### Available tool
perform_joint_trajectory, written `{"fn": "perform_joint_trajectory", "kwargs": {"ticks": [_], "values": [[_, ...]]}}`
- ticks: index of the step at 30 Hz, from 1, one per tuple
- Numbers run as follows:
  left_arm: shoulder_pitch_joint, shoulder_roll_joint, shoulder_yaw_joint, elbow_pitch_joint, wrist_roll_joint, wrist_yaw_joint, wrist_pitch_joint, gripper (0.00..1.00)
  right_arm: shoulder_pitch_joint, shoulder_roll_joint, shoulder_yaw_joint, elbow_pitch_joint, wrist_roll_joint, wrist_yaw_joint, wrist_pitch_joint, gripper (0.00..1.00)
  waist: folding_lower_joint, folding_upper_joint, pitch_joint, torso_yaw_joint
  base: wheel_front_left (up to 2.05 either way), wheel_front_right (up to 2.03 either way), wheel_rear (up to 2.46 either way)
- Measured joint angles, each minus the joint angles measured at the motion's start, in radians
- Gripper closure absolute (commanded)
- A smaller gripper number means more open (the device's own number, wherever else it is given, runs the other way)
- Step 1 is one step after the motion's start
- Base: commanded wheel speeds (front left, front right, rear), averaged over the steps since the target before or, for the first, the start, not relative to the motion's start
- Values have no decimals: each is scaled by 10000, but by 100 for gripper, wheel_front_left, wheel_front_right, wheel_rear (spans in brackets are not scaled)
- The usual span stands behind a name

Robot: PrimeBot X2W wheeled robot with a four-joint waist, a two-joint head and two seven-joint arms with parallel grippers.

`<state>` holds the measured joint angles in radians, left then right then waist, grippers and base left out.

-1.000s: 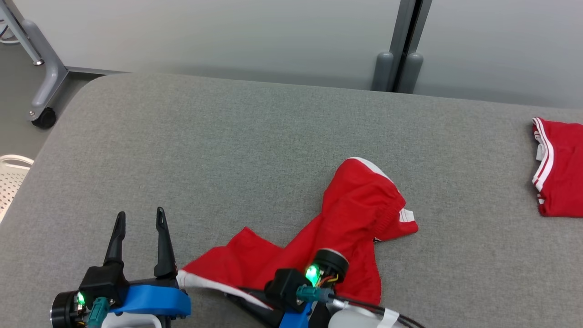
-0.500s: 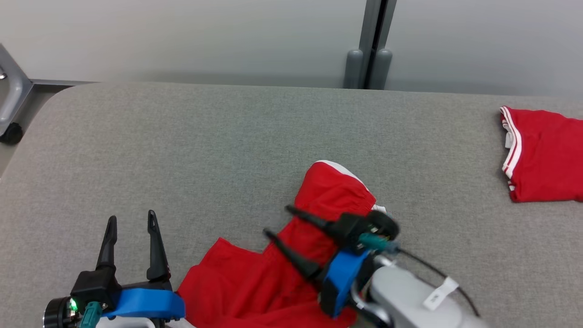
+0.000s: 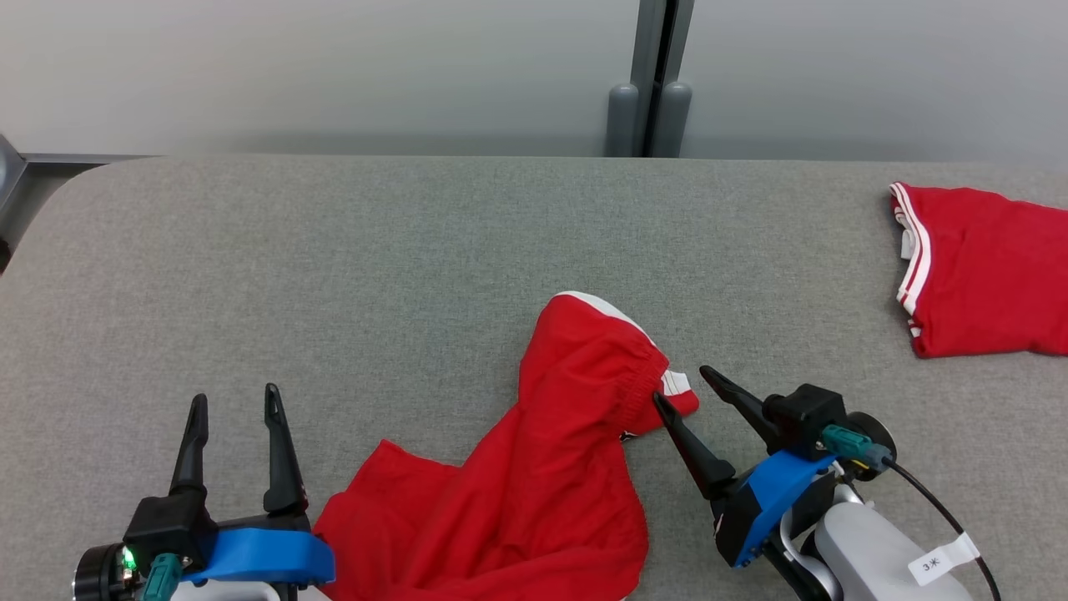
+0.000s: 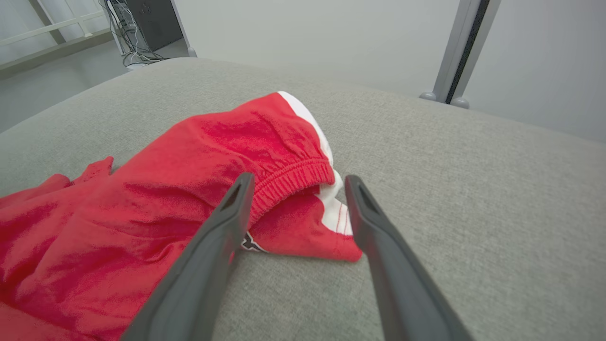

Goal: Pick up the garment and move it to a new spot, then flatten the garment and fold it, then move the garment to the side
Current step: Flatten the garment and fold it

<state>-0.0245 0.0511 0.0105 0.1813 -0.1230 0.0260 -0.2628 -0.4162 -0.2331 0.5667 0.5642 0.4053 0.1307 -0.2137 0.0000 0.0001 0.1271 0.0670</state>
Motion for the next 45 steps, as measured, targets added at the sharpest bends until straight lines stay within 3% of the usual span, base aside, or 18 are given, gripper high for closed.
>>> {"fn": "perform_joint_trajectory", "kwargs": {"ticks": [8,18,19,20,21,27,34,41,45], "values": [[-45,0,-205,4,8,-2,0,0,-16,414,-600,-71,-102,0,205,0,0,0,145,95,0,0,0],[-165,4,-318,36,0,10,0,0,-499,1108,-788,1333,188,0,740,0,1,0,289,434,0,0,0],[-169,2,-324,35,-4,13,0,0,-533,1189,-750,1427,328,0,744,47,1,0,301,450,0,0,0],[-170,6,-336,35,-6,42,0,0,-551,1248,-692,1488,441,0,658,88,0,0,314,461,0,0,0],[-172,4,-359,33,-12,48,0,0,-590,1283,-667,1546,476,0,514,100,1,0,328,472,0,0,0],[-185,4,-424,21,-94,98,0,0,-1121,834,-940,1712,267,0,-92,100,1,0,364,444,0,0,0],[-137,4,-449,10,-198,188,0,0,-1525,-92,-1701,890,-196,0,-222,100,1,-1,206,343,0,0,0],[8,2,-543,-52,-389,293,0,0,-875,-894,-2729,-871,-650,0,934,100,0,0,152,423,0,0,0],[-16,4,-681,-65,-474,316,0,0,-634,-911,-2932,-1685,-888,0,1417,100,1,0,256,581,0,0,0]]}}
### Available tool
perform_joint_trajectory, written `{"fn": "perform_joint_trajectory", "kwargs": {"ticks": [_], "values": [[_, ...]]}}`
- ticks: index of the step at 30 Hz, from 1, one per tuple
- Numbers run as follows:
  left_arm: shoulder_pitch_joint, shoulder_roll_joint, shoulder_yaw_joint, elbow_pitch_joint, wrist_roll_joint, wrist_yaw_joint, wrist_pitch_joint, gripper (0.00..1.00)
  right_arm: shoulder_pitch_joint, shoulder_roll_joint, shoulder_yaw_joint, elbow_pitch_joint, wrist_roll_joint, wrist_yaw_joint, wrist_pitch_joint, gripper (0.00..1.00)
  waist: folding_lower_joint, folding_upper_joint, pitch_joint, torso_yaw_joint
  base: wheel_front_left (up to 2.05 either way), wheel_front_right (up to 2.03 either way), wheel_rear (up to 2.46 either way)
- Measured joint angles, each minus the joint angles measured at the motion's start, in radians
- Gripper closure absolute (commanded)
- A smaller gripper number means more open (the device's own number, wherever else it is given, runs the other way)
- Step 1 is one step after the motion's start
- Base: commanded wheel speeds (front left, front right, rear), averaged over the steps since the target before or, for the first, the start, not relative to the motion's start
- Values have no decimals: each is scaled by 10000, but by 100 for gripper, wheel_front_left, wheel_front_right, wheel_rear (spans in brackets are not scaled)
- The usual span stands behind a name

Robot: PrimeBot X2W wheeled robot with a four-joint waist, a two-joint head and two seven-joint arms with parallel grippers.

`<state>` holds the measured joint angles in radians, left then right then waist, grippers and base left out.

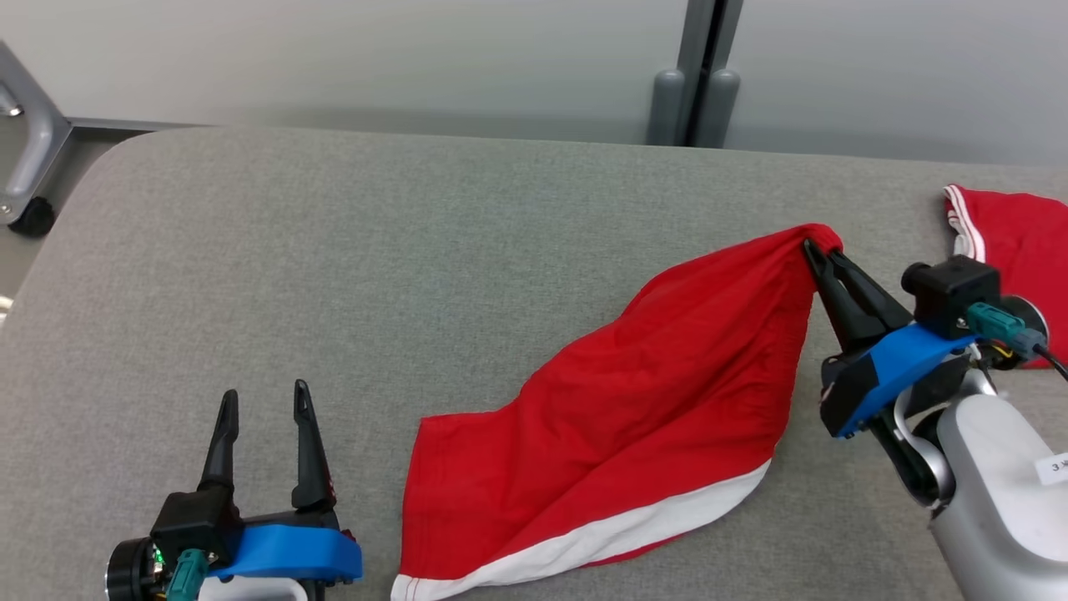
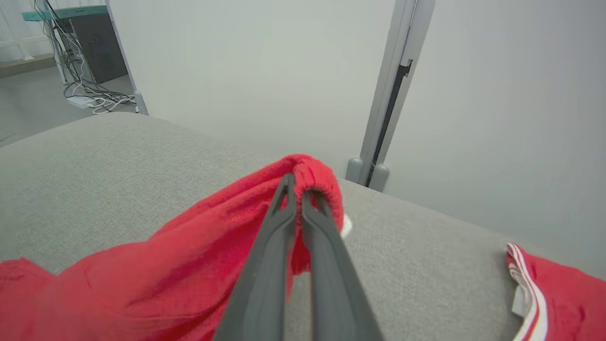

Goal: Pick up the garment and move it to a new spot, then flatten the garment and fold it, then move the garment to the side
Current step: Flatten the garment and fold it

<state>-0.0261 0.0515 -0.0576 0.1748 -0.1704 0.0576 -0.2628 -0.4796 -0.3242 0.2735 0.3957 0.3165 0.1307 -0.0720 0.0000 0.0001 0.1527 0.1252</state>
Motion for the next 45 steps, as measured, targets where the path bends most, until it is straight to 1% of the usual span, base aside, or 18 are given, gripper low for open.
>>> {"fn": "perform_joint_trajectory", "kwargs": {"ticks": [2,4,8,15,18,21,22,25,27,30,34,36,39,42,45], "values": [[-65,0,-119,-10,-50,35,0,0,-6,138,17,-303,-63,0,117,100,-1,-1,92,102,0,0,0],[-195,-4,-182,-29,-61,36,0,0,-77,290,130,-343,-180,0,282,100,0,0,200,196,0,0,0],[-360,-2,-253,-10,-63,42,0,0,-893,569,374,309,-414,0,326,100,0,0,439,372,0,0,0],[-797,2,-560,111,-148,33,0,0,-2743,1335,1275,3122,-926,0,-98,100,1,0,753,763,0,0,0],[-905,0,-686,136,-203,46,0,0,-3290,1705,1680,4343,-957,0,-351,100,0,0,854,928,0,0,0],[-1011,0,-805,167,-240,92,0,0,-3624,1925,1950,5373,-924,0,-627,100,1,1,933,1039,0,0,0],[-1010,0,-817,174,-244,121,0,0,-3704,1981,2038,5660,-884,0,-731,1,1,1,942,1045,0,0,0],[-996,0,-825,207,-247,130,0,0,-3777,2109,2236,6291,-686,0,-1124,0,1,0,906,971,0,0,0],[-966,-2,-779,230,-230,130,0,0,-3767,2136,2337,6500,-426,0,-1415,0,1,0,866,851,0,0,0],[-858,-4,-631,261,-157,115,0,0,-3592,2071,2464,6491,-25,0,-1712,0,0,0,777,595,0,0,0],[-686,-6,-389,297,-27,33,0,0,-2971,1674,2523,6059,368,0,-1873,0,0,0,598,176,0,0,0],[-557,0,-201,309,69,-27,0,0,-2634,1448,2385,5503,506,0,-1883,0,-1,0,499,-45,0,0,0],[-500,2,-59,328,182,-142,-2,0,-1986,970,1860,4372,677,0,-1893,0,-1,0,308,-322,0,0,0],[-329,12,165,349,259,-211,0,0,-1065,625,1160,3283,698,0,-1893,0,-2,0,124,-570,0,0,0],[-184,23,324,345,326,-253,0,0,-189,522,393,2274,545,0,-1893,0,-1,0,-57,-780,0,0,0]]}}
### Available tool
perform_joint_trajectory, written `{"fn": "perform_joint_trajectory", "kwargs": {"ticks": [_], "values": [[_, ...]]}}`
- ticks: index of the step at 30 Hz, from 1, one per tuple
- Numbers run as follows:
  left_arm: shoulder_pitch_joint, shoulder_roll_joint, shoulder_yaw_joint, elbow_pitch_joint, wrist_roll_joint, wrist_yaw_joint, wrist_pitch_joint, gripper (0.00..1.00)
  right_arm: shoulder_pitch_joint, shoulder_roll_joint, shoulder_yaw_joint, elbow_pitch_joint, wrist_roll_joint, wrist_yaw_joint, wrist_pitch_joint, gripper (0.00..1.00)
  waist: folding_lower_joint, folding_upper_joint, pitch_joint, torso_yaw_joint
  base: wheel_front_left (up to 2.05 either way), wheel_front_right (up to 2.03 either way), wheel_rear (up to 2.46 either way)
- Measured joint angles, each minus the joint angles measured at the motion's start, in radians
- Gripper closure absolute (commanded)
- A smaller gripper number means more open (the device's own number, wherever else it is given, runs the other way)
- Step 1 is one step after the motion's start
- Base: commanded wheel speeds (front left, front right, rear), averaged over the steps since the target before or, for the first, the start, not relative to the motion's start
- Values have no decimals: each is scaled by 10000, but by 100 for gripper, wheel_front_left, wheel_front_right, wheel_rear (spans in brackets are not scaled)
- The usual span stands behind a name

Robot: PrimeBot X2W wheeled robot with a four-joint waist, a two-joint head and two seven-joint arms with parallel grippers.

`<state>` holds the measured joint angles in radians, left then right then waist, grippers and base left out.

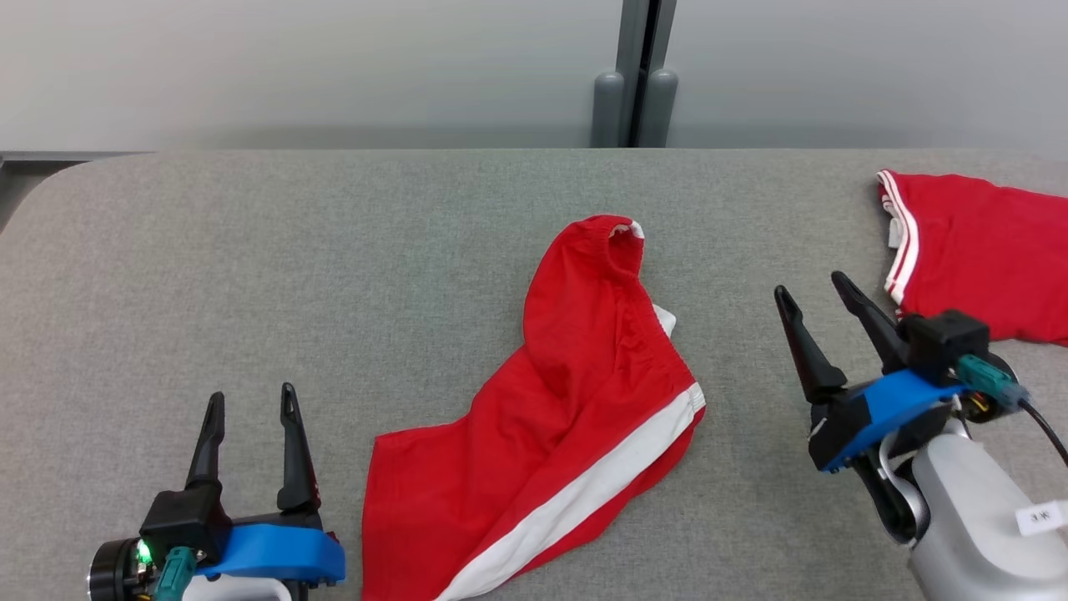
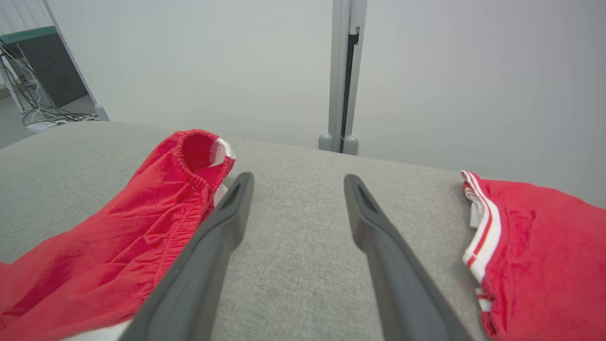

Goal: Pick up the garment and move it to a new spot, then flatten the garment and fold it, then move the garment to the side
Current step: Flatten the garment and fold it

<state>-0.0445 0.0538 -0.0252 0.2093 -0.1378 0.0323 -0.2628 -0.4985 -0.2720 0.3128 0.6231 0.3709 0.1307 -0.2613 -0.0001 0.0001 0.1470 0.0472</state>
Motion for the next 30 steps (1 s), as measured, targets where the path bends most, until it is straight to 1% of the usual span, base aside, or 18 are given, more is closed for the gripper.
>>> {"fn": "perform_joint_trajectory", "kwargs": {"ticks": [4,10,15,20,26,30], "values": [[195,36,184,21,82,-90,0,0,1141,102,-892,-1202,-228,0,0,0,-1,-2,-221,-208,0,0,0],[396,56,339,117,253,-190,0,0,2515,671,-1528,-2464,-683,0,0,0,0,-2,-503,-348,0,0,0],[430,75,334,228,385,-276,0,0,3470,1103,-2008,-3032,-982,0,0,0,-1,-2,-731,-248,0,0,0],[617,86,328,384,497,-240,0,0,4167,1432,-2293,-3407,-1392,0,40,0,0,-2,-939,-130,0,0,0],[856,117,397,359,500,-75,0,0,4591,1728,-2573,-4031,-1670,0,357,0,0,-3,-1151,-51,0,0,0],[892,217,431,362,495,-67,0,0,4698,1839,-2642,-4454,-1789,0,614,0,0,-3,-1254,-20,0,0,0]]}}
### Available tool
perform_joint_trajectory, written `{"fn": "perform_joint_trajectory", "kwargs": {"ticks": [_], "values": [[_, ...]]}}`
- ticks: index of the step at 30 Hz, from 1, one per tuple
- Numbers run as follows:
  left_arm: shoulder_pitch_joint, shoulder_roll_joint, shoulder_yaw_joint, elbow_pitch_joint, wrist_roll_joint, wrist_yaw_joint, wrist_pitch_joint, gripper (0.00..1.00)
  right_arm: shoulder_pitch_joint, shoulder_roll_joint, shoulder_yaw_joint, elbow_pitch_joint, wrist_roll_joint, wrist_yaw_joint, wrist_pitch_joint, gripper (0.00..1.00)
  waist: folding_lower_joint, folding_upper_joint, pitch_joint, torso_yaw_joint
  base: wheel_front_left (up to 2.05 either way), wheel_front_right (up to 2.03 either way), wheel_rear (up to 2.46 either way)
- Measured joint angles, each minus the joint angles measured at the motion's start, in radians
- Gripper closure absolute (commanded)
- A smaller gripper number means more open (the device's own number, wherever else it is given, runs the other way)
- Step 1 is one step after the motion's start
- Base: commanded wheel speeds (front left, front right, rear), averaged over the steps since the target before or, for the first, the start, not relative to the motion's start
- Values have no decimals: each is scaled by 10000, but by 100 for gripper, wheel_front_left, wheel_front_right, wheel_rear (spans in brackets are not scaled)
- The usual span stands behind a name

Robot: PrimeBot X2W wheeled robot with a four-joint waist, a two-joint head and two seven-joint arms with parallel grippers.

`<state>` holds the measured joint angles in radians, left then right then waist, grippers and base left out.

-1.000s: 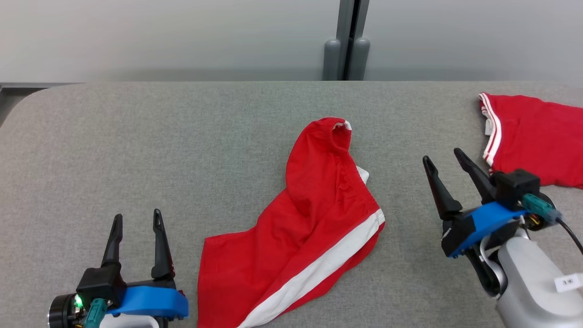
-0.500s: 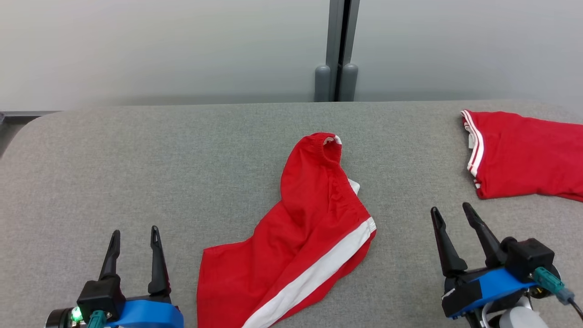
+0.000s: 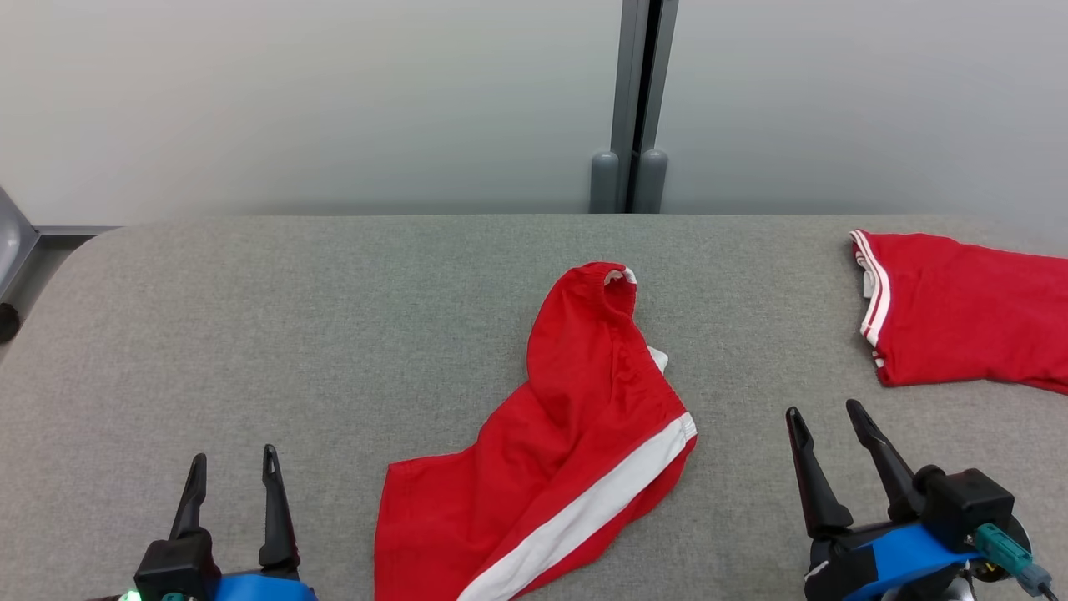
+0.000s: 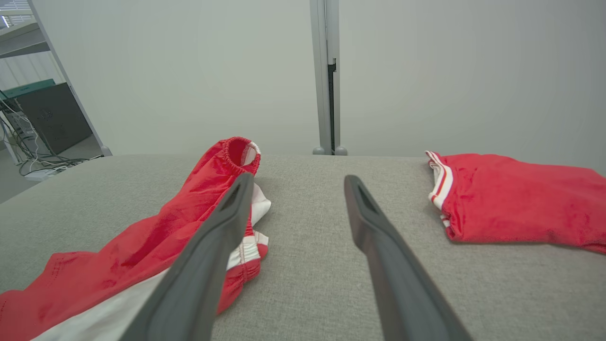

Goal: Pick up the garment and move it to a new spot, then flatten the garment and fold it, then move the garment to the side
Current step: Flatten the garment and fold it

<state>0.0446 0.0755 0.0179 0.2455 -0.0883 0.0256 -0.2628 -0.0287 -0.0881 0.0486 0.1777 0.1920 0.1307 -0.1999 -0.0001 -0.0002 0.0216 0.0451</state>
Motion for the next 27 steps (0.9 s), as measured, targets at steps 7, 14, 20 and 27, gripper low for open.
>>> {"fn": "perform_joint_trajectory", "kwargs": {"ticks": [7,14,20,27], "values": [[6,102,-4,59,-36,46,15,0,246,123,-90,-247,-84,0,336,0,0,1,-131,4,0,0,0],[50,163,-29,75,-100,88,59,0,337,165,-109,-217,-125,0,422,0,1,1,-209,-30,0,0,0],[103,194,-86,59,-148,102,75,0,362,192,-115,-167,-127,0,489,0,1,2,-217,-9,0,0,0],[116,213,-199,12,-173,178,109,0,372,207,-107,-52,-127,0,491,0,1,2,-162,26,0,0,0]]}}
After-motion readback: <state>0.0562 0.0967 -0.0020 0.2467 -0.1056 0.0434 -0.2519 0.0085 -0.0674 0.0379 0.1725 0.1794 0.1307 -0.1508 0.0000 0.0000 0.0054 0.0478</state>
